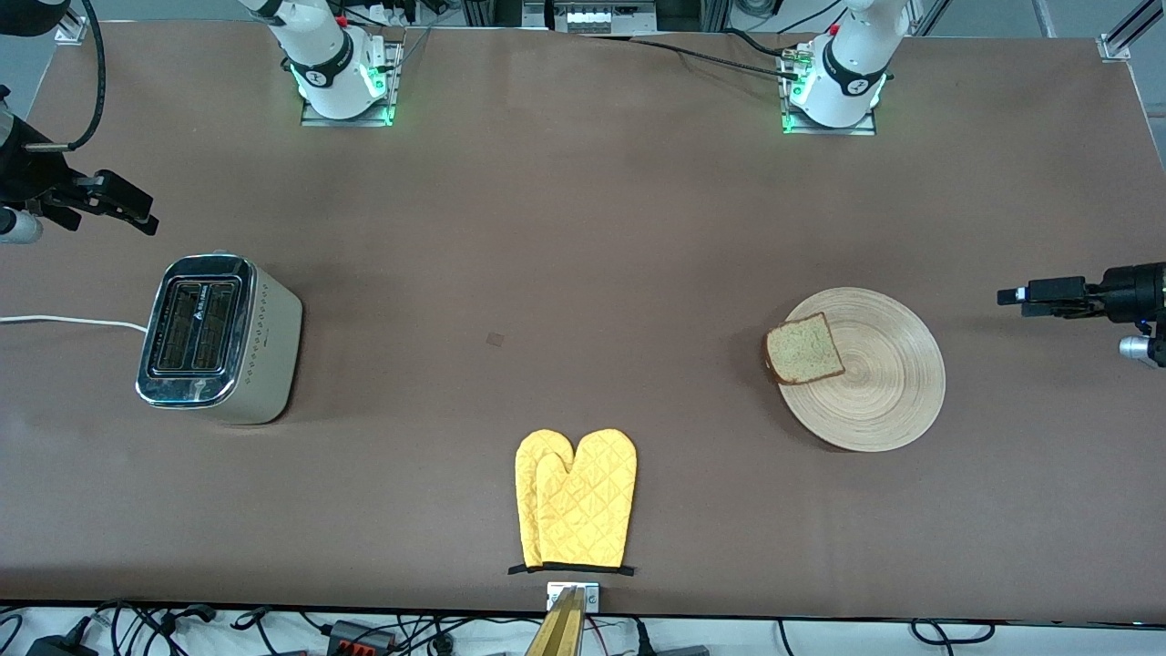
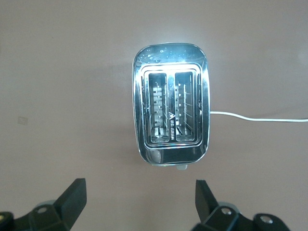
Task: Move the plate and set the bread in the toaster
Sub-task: 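Lower the left gripper toward the rim of the wooden plate, then close the left gripper on the plate rim, then slide the plate with the left gripper toward the table middle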
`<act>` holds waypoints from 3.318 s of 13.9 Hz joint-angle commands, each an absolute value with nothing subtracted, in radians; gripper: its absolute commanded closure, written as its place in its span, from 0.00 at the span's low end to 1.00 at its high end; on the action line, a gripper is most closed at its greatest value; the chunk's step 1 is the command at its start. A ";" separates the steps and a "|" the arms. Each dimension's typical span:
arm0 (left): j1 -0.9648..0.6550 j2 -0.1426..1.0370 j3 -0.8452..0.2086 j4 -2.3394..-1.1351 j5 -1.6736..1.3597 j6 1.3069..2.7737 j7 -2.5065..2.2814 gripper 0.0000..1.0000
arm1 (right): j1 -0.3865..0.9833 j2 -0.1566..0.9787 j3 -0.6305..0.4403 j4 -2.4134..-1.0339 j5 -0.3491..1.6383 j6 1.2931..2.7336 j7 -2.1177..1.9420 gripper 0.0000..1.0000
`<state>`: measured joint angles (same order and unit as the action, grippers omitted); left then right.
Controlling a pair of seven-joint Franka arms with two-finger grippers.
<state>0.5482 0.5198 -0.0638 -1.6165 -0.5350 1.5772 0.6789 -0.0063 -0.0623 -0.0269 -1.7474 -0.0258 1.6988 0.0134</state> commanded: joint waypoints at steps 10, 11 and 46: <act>0.601 0.931 -0.078 -1.413 -0.802 1.698 0.919 0.03 | -0.006 -0.069 -0.026 -1.766 -0.017 1.720 -0.006 0.00; 0.598 0.951 -0.081 -1.413 -0.833 1.703 0.917 0.03 | -0.005 -0.072 -0.026 -1.769 -0.021 1.715 -0.006 0.00; 0.423 0.824 -0.305 -1.576 -0.886 1.693 0.689 0.99 | -0.006 -0.081 -0.035 -1.766 0.002 1.706 -0.008 0.00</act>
<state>0.4122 0.9109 -0.2219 -1.4493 -0.8311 1.5944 0.7130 -0.0001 -0.0845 -0.0384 -1.7890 0.0104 1.7389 0.0111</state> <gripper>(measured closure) 0.907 0.000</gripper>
